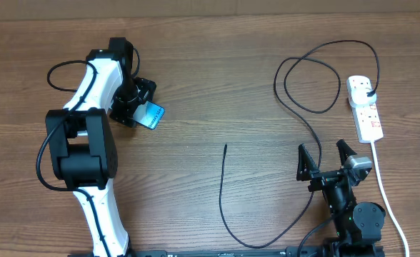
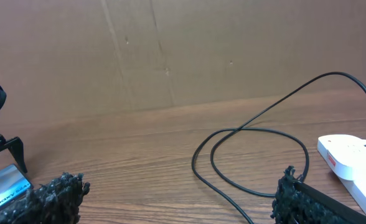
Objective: Plug charger to phone and switch on socket
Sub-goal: 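Lower the left gripper down onto the phone, aligning with its width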
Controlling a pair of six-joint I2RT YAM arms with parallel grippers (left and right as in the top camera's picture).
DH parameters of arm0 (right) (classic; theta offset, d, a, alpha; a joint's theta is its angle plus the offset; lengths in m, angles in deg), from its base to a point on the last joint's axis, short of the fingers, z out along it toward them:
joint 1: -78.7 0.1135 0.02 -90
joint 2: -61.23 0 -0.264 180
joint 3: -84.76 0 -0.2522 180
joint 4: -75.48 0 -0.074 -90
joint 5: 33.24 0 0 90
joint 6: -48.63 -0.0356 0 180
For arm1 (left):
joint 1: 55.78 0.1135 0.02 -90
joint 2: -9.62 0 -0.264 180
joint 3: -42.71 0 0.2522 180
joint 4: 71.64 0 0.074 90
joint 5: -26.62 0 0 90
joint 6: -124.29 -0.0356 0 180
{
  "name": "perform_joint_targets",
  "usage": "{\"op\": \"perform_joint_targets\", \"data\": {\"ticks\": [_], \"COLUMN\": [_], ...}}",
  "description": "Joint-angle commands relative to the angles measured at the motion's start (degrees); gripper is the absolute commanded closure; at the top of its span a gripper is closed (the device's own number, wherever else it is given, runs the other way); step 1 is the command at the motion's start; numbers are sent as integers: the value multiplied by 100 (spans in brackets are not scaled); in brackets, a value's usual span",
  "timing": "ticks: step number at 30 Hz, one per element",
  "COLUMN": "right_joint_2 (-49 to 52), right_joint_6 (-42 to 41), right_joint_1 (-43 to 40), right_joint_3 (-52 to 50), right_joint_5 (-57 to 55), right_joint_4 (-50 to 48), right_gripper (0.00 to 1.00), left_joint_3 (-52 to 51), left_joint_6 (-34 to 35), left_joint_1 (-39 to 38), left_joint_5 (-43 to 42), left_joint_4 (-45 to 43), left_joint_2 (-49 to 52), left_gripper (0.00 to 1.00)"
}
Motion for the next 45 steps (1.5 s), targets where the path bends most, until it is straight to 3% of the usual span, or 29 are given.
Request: {"op": "perform_joint_targets", "data": {"ticks": [1, 45], "right_joint_2": [-52, -52], "right_joint_6": [26, 26], "right_joint_1": [37, 37], "right_joint_3": [-61, -61], "right_joint_5": [-52, -52], "right_joint_4": [-17, -17], "right_gripper": [0, 0], "left_joint_3": [-39, -415], "left_joint_6": [-153, -271], "left_joint_1": [35, 59], "left_joint_5": [105, 428], "left_joint_4": [-48, -592], "left_joint_2": [33, 35], "left_gripper": [0, 0]}}
